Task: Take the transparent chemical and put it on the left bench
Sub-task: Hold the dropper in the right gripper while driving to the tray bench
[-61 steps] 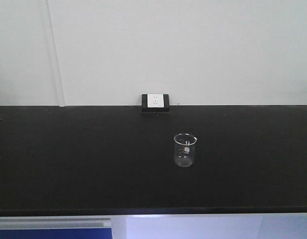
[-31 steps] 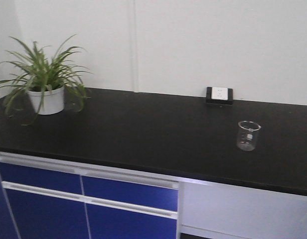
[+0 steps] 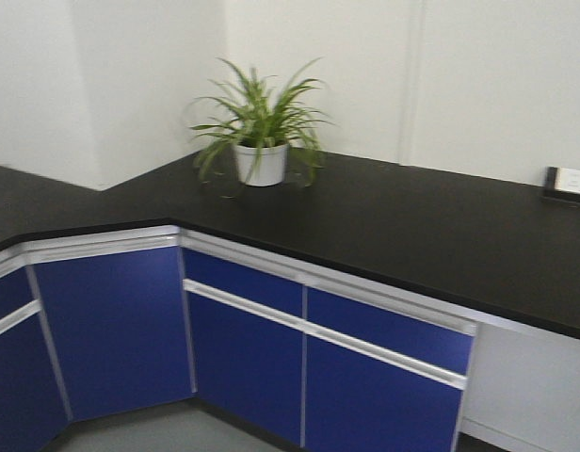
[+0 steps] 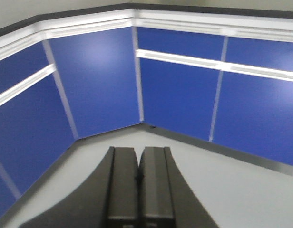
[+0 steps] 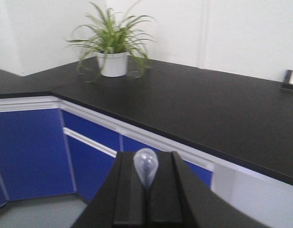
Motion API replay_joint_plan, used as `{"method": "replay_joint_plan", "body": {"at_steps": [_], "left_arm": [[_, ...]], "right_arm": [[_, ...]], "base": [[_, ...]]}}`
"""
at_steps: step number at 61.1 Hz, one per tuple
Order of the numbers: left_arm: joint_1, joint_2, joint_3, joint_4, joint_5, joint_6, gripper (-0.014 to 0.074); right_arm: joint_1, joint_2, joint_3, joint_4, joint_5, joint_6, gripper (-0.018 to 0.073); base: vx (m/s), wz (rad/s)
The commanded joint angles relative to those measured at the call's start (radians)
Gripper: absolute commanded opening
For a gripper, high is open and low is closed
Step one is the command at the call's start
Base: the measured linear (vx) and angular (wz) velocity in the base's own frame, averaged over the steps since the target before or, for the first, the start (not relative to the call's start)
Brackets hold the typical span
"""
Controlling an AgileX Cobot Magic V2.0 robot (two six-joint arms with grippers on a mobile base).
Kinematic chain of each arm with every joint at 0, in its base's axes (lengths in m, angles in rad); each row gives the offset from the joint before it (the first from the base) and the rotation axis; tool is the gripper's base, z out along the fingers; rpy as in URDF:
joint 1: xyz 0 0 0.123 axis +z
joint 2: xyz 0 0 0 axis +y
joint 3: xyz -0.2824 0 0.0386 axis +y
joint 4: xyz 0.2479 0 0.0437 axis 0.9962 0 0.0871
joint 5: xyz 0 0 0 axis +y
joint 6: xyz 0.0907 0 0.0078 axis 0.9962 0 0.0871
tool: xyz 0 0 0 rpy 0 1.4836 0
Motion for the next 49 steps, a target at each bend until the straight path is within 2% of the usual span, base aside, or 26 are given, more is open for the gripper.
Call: {"method": "replay_joint_plan", "body": {"at_steps": [1, 25, 49], "left_arm": [[-0.002, -0.019, 0.016, -0.001, -0.078, -0.008, -0.0003], [-0.002, -0.019, 0.016, -0.001, -0.078, -0.008, -0.0003], [-0.002, -0.019, 0.016, -0.001, -0.078, -0.008, -0.0003]], "right_arm": [[0.002, -0.001, -0.028, -0.02, -0.045, -0.005, -0.0003], [0.002, -0.001, -0.028, -0.02, -0.045, -0.005, -0.0003], [0.002, -0.001, -0.028, -0.02, -0.045, -0.005, -0.0003]], "base": [[-0.22, 0.48], [-0.19, 0.54], [-0.14, 0.74]]}}
